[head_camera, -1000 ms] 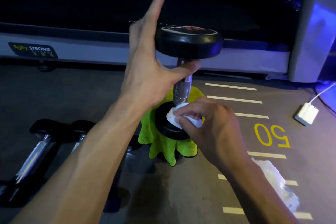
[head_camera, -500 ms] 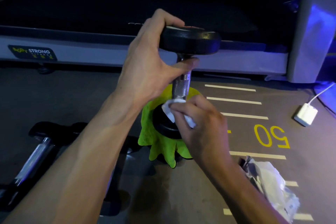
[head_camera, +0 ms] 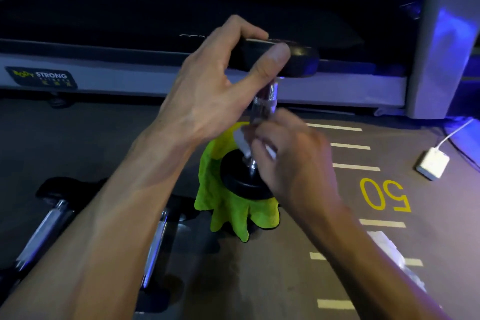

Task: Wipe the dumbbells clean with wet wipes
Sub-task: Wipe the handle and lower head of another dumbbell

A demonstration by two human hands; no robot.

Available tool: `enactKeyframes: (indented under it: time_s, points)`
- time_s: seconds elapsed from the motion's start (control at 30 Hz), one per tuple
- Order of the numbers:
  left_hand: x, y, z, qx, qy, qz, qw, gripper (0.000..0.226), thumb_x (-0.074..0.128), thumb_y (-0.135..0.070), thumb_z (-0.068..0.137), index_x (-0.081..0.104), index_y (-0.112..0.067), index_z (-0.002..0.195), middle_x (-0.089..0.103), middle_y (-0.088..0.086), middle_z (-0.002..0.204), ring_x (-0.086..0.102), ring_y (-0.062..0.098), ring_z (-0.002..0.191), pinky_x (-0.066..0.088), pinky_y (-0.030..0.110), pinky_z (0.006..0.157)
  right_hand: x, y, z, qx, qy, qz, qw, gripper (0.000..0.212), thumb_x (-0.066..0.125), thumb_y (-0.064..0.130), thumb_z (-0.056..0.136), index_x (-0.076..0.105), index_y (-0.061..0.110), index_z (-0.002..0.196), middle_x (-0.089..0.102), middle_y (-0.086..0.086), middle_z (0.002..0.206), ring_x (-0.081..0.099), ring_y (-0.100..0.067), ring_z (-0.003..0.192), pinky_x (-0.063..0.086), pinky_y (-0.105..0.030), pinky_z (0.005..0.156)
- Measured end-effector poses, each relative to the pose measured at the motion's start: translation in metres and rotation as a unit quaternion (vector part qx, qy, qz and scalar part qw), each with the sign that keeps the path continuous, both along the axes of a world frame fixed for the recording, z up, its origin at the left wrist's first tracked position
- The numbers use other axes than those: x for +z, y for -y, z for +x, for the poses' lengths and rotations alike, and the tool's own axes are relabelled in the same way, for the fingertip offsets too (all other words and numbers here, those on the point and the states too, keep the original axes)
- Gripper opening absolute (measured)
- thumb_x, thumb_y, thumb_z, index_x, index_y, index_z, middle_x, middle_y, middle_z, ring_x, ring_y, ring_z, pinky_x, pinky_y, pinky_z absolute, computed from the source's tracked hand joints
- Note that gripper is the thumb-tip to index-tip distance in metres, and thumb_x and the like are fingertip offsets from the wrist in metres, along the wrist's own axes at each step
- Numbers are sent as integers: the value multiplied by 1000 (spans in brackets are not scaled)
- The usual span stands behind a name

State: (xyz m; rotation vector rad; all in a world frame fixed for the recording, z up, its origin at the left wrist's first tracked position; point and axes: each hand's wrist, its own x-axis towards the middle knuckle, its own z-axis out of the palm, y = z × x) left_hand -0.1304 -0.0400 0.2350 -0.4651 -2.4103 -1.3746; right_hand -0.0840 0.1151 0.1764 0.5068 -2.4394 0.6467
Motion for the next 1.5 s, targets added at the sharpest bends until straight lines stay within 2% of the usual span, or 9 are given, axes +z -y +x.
enactKeyframes:
  time_s: [0.13, 0.27, 0.37, 0.63, 0.77, 0.93, 1.23, 1.43, 1.5]
  points:
    - [2, -1, -3, -8, 1, 19, 1000, 34, 57, -61, 99, 62, -34, 119, 64, -20, 102, 61, -5, 93, 46, 16, 79, 7, 7, -8, -43, -67, -62, 995, 5, 71, 10, 93, 75, 7, 94, 62, -7, 96, 52, -13, 75, 30, -12, 67]
    - [-2, 1, -5, -19, 3, 41, 999, 29, 57, -60, 101, 63, -36, 117, 65, -21, 99, 63, 2, 95, 53, 31, 87, -20, -2, 15, -1, 12, -12, 1000, 11, 75, 11, 90, 77, 19, 98, 61, -1, 94, 62, -20, 73, 52, -31, 60]
    - [-3, 2, -7, -33, 17, 56, 998, 25, 56, -56, 102, 62, -36, 116, 64, -25, 95, 60, -2, 91, 50, 21, 81, -4, -1, -2, -16, -32, -32, 999, 13, 77, 12, 89, 77, 17, 100, 64, -1, 94, 62, -20, 77, 37, -19, 65]
    - [-4, -2, -10, -43, 23, 71, 996, 21, 53, -55, 104, 62, -38, 115, 65, -32, 95, 59, -8, 92, 44, 14, 82, -15, 1, 3, -56, -79, -61, 993, 21, 75, 17, 92, 78, 18, 113, 56, -2, 91, 48, -21, 82, 40, -29, 71]
    - [-4, -9, -13, -44, 29, 83, 995, 19, 56, -55, 103, 62, -40, 112, 63, -32, 90, 58, -7, 90, 43, 18, 83, -1, -3, -19, -66, -48, -216, 973, 9, 76, 18, 92, 75, 21, 100, 55, 6, 86, 51, -7, 70, 41, -13, 64]
    - [-3, -12, -15, -41, 33, 88, 995, 17, 56, -56, 102, 62, -42, 110, 63, -31, 87, 58, -11, 87, 42, 12, 79, -2, 8, -33, -17, 4, -477, 879, 10, 76, 14, 92, 69, 17, 99, 73, -4, 94, 72, -22, 87, 61, -48, 82]
    - [-1, -14, -18, -32, 24, 86, 996, 18, 57, -59, 99, 62, -42, 103, 63, -22, 90, 58, -4, 86, 44, 15, 77, 6, 10, -44, -40, -123, -305, 944, 11, 77, 3, 84, 78, 8, 93, 69, -2, 91, 67, -18, 86, 56, -32, 79]
    - [-2, -17, -21, -26, 22, 92, 995, 23, 56, -58, 99, 63, -37, 104, 64, -21, 88, 59, 2, 86, 51, 27, 83, 1, 14, -47, 6, 54, -634, 771, 16, 76, 1, 90, 72, 4, 105, 77, -11, 96, 73, -16, 88, 59, -28, 82]
    - [-3, -16, -21, -24, 19, 93, 995, 22, 55, -58, 100, 62, -38, 103, 63, -21, 89, 58, 1, 87, 49, 26, 82, 4, 18, -44, 14, 61, -652, 756, 14, 75, -2, 90, 73, 5, 102, 78, -11, 92, 73, -17, 85, 59, -29, 82]
